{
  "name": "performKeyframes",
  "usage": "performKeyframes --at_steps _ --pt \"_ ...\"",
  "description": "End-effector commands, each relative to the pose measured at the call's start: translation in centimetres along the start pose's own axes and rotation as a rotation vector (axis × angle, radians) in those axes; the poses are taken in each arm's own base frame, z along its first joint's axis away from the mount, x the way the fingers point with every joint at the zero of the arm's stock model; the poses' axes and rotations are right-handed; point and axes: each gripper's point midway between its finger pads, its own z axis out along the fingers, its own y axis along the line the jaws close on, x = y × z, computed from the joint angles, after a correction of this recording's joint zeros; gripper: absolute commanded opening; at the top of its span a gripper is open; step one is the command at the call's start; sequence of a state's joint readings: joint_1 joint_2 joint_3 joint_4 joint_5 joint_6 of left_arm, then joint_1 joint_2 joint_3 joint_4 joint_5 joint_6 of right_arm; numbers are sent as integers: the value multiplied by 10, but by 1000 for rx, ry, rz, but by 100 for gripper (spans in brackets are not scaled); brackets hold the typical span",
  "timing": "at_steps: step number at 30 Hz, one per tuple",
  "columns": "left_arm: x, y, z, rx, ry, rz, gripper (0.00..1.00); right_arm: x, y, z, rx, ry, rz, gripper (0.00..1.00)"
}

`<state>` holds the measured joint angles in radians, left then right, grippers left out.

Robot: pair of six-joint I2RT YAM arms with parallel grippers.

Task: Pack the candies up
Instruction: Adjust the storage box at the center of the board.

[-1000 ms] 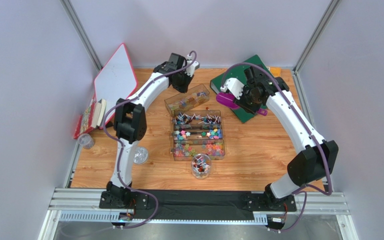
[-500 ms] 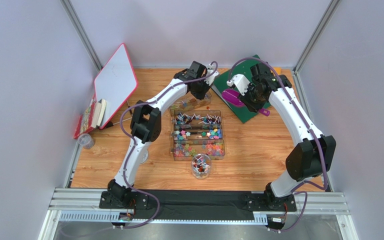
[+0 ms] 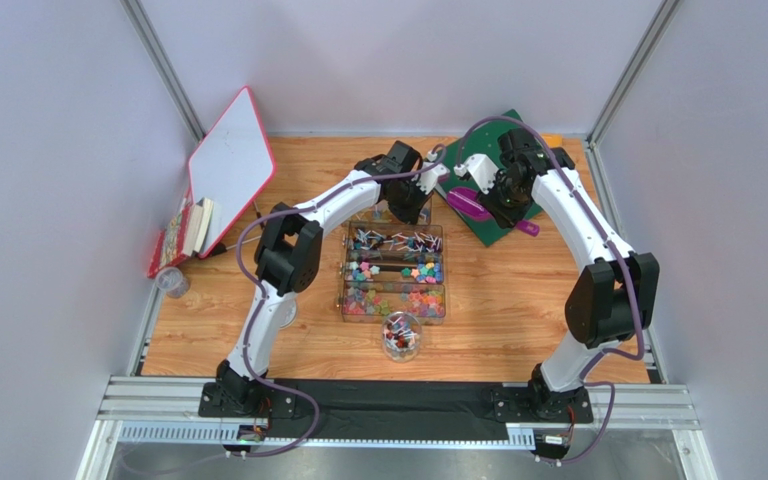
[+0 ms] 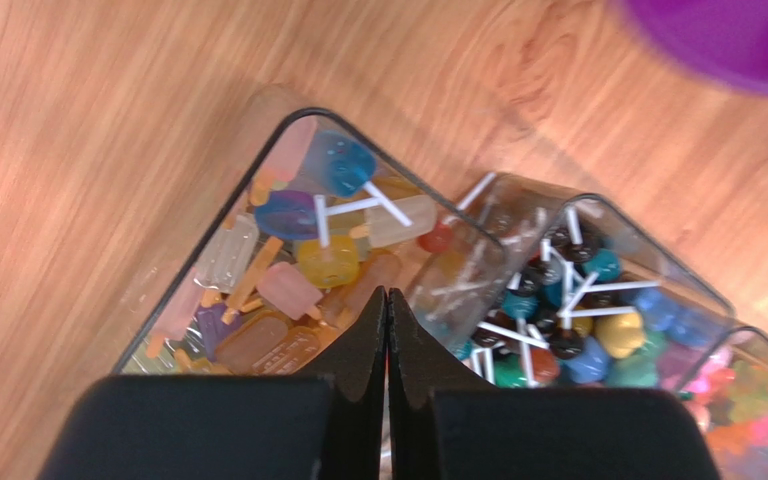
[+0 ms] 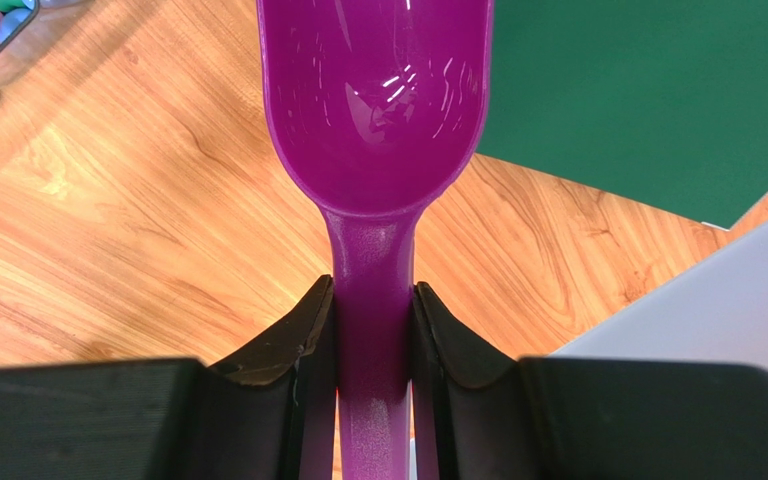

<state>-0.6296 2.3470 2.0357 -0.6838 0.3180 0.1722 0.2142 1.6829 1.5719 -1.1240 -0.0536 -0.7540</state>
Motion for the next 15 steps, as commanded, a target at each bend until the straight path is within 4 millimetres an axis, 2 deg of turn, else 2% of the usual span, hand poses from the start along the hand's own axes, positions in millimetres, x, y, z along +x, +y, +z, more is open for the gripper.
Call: performKeyframes --at_steps 1,2,3,4,5,6,7,8,9,11,13,14,15 --pt "-39 -23 -43 0 -98 7 0 -11 -15 -4 32 -17 -38 0" --pt "-49 -18 -52 -32 -130 23 0 -14 -21 -6 42 -18 -81 0" --pt "-68 -15 -71 -69 -189 48 0 -13 -23 -5 34 2 -107 0" --pt "-83 -4 -83 -133 -237 77 1 -12 -27 3 24 36 -128 0" --pt "-93 1 -96 -169 -268 93 5 -27 -42 -8 54 10 -166 0" --pt "-106 8 -118 -210 -316 105 17 -27 -41 -10 35 29 -184 0" --pt "-111 19 -131 -269 -332 114 22 -31 -47 -4 26 45 -199 0" --pt "-112 26 -142 -300 -340 111 23 -37 -50 -7 27 46 -224 0" --pt "-110 37 -158 -340 -347 96 24 -43 -59 -19 58 69 -282 0" --pt "-95 56 -172 -418 -327 50 25 -42 -64 -14 65 150 -352 0" --pt "-61 78 -180 -485 -267 -2 24 -46 -67 -20 80 187 -424 0" --pt "-48 84 -181 -504 -245 -14 16 -46 -66 -17 72 211 -448 0" --pt "-20 93 -180 -523 -194 -42 8 -47 -60 -18 54 238 -499 0"
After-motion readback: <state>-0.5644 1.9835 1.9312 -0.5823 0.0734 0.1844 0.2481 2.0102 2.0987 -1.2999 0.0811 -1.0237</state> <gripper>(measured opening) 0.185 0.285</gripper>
